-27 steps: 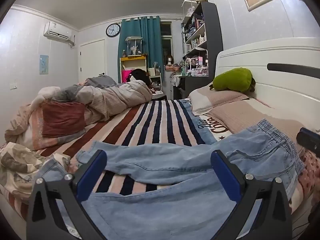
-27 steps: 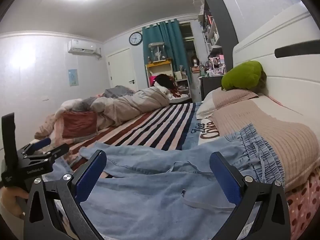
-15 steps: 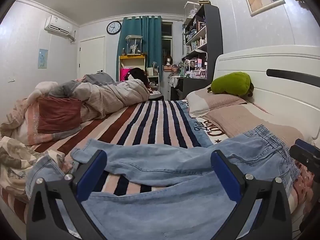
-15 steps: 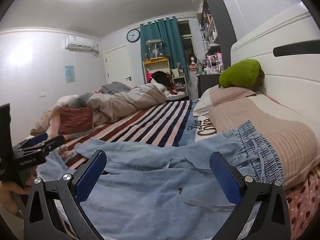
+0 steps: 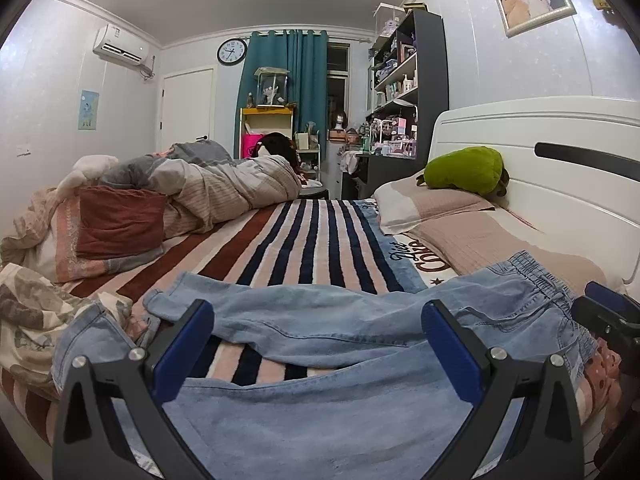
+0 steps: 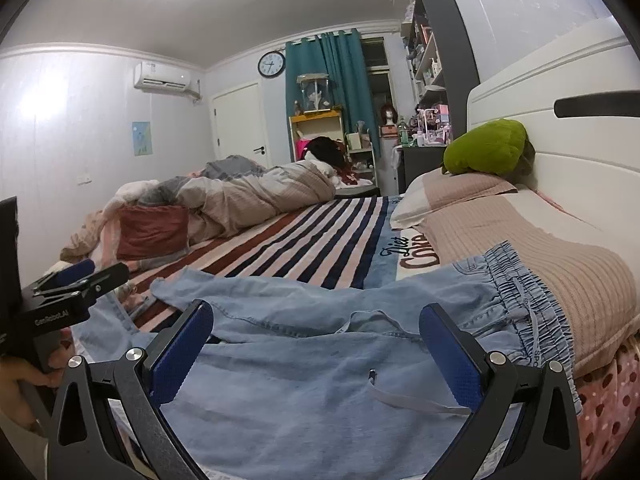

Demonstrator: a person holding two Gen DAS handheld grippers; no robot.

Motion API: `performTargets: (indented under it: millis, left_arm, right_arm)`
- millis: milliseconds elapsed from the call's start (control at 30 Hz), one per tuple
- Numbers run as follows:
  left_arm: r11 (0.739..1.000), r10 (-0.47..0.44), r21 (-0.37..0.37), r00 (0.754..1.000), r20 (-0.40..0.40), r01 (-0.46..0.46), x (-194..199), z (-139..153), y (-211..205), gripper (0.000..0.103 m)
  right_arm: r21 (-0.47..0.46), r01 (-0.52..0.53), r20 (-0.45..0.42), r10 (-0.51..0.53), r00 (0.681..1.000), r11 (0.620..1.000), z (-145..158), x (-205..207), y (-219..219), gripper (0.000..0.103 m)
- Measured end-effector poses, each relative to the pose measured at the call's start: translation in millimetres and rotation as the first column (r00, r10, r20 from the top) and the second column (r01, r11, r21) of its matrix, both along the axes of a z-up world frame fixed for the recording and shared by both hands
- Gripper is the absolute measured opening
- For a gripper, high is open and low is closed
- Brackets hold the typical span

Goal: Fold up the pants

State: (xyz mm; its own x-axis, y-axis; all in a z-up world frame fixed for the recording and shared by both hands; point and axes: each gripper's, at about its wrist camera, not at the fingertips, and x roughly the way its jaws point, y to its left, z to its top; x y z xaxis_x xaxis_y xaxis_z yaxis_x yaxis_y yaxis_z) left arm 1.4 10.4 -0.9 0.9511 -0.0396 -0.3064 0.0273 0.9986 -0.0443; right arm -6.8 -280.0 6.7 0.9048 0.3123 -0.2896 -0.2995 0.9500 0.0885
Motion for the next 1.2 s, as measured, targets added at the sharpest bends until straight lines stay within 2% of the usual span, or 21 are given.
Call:
performTargets:
  millis: [1200]
  left_arm:
    - [1.000, -0.025, 0.004, 1.000, -0.004, 0.025, -5.0, -1.9, -3.3, 0.102]
  right_arm:
    - [-0.016, 0.014, 0.002, -0.014, 1.000, 1.000, 3.8, -7.2, 3.7, 0.103]
